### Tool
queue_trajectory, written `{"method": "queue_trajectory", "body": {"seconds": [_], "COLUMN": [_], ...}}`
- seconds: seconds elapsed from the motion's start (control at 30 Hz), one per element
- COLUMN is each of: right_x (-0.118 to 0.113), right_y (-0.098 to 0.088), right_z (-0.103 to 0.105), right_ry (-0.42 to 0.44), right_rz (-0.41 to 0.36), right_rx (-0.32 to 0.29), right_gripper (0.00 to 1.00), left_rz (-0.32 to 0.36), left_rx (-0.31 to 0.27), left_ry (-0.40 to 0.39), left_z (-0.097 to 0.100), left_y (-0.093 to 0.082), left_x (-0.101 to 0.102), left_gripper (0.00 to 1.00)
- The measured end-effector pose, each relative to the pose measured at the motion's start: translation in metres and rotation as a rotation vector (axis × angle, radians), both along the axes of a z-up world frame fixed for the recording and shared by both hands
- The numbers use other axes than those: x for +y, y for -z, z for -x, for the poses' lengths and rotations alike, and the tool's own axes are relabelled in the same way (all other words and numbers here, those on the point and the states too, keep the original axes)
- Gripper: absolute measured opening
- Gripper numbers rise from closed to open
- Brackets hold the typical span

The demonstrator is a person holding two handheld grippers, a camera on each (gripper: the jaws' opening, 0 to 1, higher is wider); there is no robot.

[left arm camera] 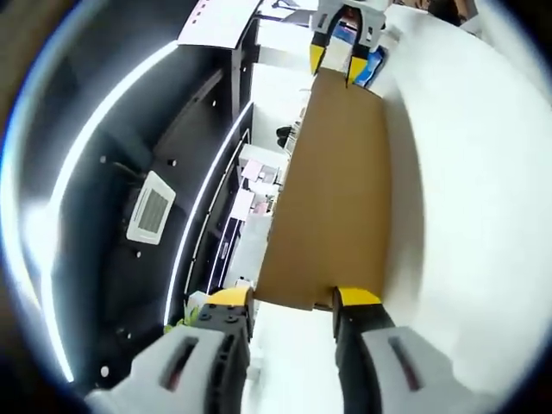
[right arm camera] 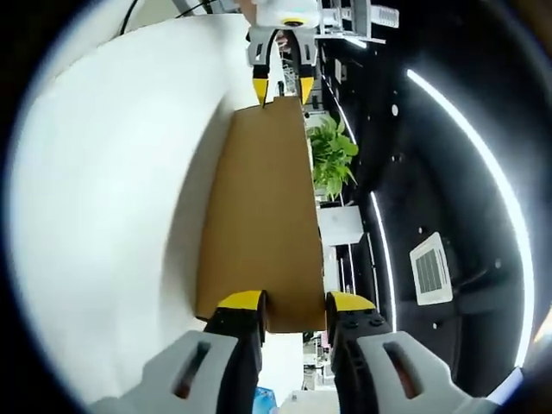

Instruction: Operate the shoe box by opening the lid, removing the specified soft item, and placing it in the target area until the item is outside and the box remains undamaged.

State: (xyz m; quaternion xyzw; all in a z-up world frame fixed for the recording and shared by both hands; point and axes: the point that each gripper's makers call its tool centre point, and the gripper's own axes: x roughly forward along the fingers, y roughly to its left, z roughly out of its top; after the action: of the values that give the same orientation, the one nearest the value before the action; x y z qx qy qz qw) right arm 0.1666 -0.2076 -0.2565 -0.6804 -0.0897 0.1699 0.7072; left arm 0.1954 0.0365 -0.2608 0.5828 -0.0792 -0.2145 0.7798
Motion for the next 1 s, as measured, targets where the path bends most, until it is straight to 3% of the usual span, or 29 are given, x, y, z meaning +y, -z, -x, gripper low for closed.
{"method": "queue_trajectory", "body": {"seconds": [0.23, 0.4, 0.6, 0.8, 1.0], "right_x": [-0.002, -0.002, -0.002, -0.001, -0.002], "right_y": [0.002, 0.006, 0.014, 0.014, 0.013], "right_z": [0.0, 0.0, 0.0, 0.0, -0.001], "right_ry": [0.001, 0.003, -0.005, 0.004, 0.013], "right_rz": [0.006, 0.013, -0.015, -0.021, -0.017], "right_rx": [0.018, 0.032, 0.056, 0.057, 0.045], "right_gripper": [0.27, 0.27, 0.29, 0.28, 0.26], "left_rz": [0.007, -0.008, 0.035, 0.095, 0.092], "left_rx": [-0.003, 0.02, 0.032, 0.034, 0.062], "left_ry": [0.009, 0.006, 0.014, 0.007, 0.026], "left_z": [-0.001, -0.003, -0.001, -0.002, 0.002], "left_y": [0.002, 0.015, 0.016, 0.008, 0.011], "left_x": [0.001, 0.001, 0.0, 0.0, -0.001], "left_gripper": [0.37, 0.42, 0.41, 0.33, 0.37]}}
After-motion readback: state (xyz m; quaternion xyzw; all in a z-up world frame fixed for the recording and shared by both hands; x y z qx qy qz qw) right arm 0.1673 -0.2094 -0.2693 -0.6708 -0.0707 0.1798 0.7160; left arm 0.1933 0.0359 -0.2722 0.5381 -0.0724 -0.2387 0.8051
